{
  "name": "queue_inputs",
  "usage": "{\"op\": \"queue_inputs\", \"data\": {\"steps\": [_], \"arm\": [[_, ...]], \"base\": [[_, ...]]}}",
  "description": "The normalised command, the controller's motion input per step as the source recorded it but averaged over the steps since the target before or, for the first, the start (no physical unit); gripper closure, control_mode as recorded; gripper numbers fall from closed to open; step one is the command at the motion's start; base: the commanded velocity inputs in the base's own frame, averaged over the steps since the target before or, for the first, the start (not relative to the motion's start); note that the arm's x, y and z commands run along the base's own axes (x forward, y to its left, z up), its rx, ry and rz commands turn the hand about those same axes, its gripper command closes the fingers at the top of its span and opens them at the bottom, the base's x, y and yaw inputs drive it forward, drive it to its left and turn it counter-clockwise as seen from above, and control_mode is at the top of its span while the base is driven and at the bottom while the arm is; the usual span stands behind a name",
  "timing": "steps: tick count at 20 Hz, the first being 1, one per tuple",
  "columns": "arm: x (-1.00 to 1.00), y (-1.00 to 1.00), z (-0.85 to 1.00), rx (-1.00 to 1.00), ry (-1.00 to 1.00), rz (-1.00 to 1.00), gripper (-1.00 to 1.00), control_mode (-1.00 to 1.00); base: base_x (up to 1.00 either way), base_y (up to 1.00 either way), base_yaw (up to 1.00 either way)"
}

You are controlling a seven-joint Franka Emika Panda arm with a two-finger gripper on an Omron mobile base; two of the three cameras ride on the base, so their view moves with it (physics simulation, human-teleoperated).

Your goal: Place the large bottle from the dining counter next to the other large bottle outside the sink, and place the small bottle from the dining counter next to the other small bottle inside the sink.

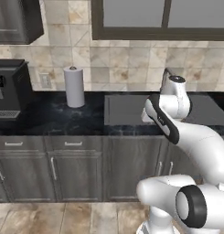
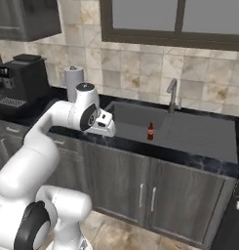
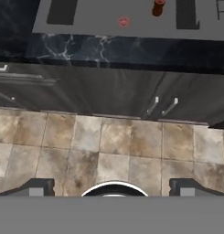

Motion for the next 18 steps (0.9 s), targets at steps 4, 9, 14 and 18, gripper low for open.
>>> {"op": "queue_inputs", "data": {"steps": [4, 9, 14, 18], "arm": [[0.0, 0.0, 0.0, 0.0, 0.0, 0.0, -1.0, 1.0], [0.0, 0.0, 0.0, 0.0, 0.0, 0.0, -1.0, 1.0], [0.0, 0.0, 0.0, 0.0, 0.0, 0.0, -1.0, 1.0], [0.0, 0.0, 0.0, 0.0, 0.0, 0.0, -1.0, 1.0]], "base": [[0.19, 0.54, 0.41], [0.3, 0.53, 0.43], [0.47, 0.59, 0.4], [0.55, 0.64, 0.38]]}}
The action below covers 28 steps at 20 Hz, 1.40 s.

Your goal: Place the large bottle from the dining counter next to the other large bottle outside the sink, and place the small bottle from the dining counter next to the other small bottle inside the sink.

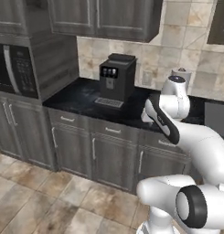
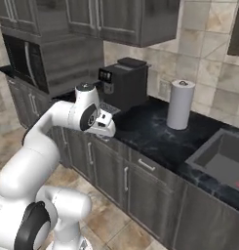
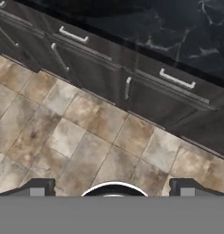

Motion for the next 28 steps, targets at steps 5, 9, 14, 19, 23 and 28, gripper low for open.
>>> {"op": "queue_inputs", "data": {"steps": [5, 9, 14, 19, 23, 28], "arm": [[0.0, 0.0, 0.0, 0.0, 0.0, 0.0, -1.0, 1.0], [0.0, 0.0, 0.0, 0.0, 0.0, 0.0, -1.0, 1.0], [0.0, 0.0, 0.0, 0.0, 0.0, 0.0, -1.0, 1.0], [0.0, 0.0, 0.0, 0.0, 0.0, 0.0, -1.0, 1.0], [0.0, 0.0, 0.0, 0.0, 0.0, 0.0, -1.0, 1.0], [0.0, 0.0, 0.0, 0.0, 0.0, 0.0, -1.0, 1.0]], "base": [[0.64, 0.72, 0.36], [0.76, 0.8, 0.28], [0.74, 0.9, 0.28], [0.55, 0.89, 0.42], [0.33, 0.93, 0.51], [0.35, 0.89, 0.56]]}}
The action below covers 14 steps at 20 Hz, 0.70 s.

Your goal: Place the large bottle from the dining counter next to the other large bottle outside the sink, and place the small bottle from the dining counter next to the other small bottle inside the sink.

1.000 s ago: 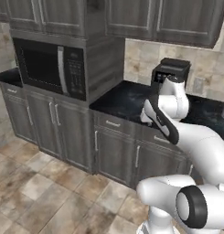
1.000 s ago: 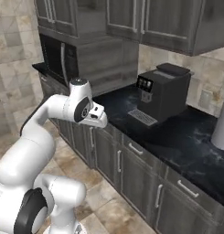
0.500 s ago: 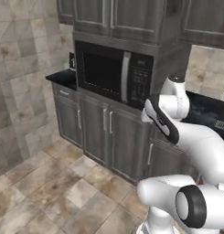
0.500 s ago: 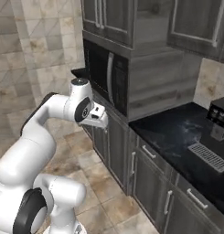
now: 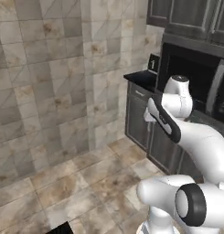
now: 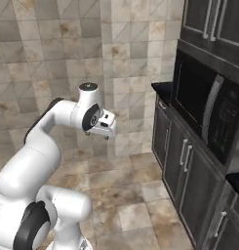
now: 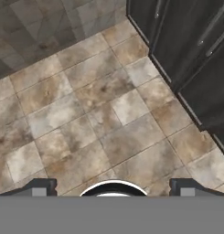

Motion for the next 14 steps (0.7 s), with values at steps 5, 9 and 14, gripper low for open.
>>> {"op": "queue_inputs", "data": {"steps": [5, 9, 14], "arm": [[0.0, 0.0, 0.0, 0.0, 0.0, 0.0, -1.0, 1.0], [0.0, 0.0, 0.0, 0.0, 0.0, 0.0, -1.0, 1.0], [0.0, 0.0, 0.0, 0.0, 0.0, 0.0, -1.0, 1.0]], "base": [[0.44, 0.74, 0.55], [0.61, 0.45, 0.49], [0.72, 0.04, 0.4]]}}
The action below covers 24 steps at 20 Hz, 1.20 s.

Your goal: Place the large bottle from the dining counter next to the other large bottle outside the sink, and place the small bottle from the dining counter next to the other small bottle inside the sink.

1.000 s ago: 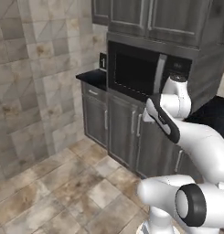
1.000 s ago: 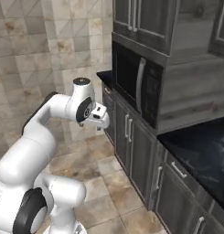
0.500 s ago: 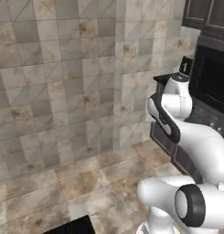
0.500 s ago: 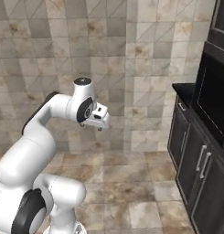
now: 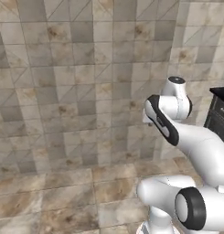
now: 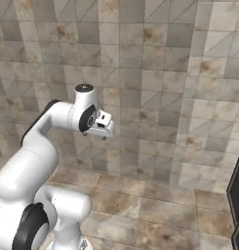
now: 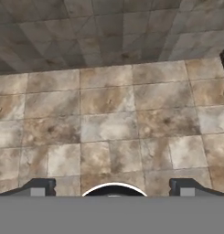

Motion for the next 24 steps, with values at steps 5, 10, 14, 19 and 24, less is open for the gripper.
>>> {"op": "queue_inputs", "data": {"steps": [5, 10, 14, 19, 24], "arm": [[0.0, 0.0, 0.0, 0.0, 0.0, 0.0, -1.0, 1.0], [0.0, 0.0, 0.0, 0.0, 0.0, 0.0, -1.0, 1.0], [0.0, 0.0, 0.0, 0.0, 0.0, 0.0, -1.0, 1.0], [0.0, 0.0, 0.0, 0.0, 0.0, 0.0, -1.0, 1.0], [0.0, 0.0, 0.0, 0.0, 0.0, 0.0, -1.0, 1.0]], "base": [[0.87, -0.32, 0.27], [0.93, -0.16, 0.27], [0.53, 0.35, 0.44], [0.24, 0.63, 0.65], [0.47, 0.15, 0.61]]}}
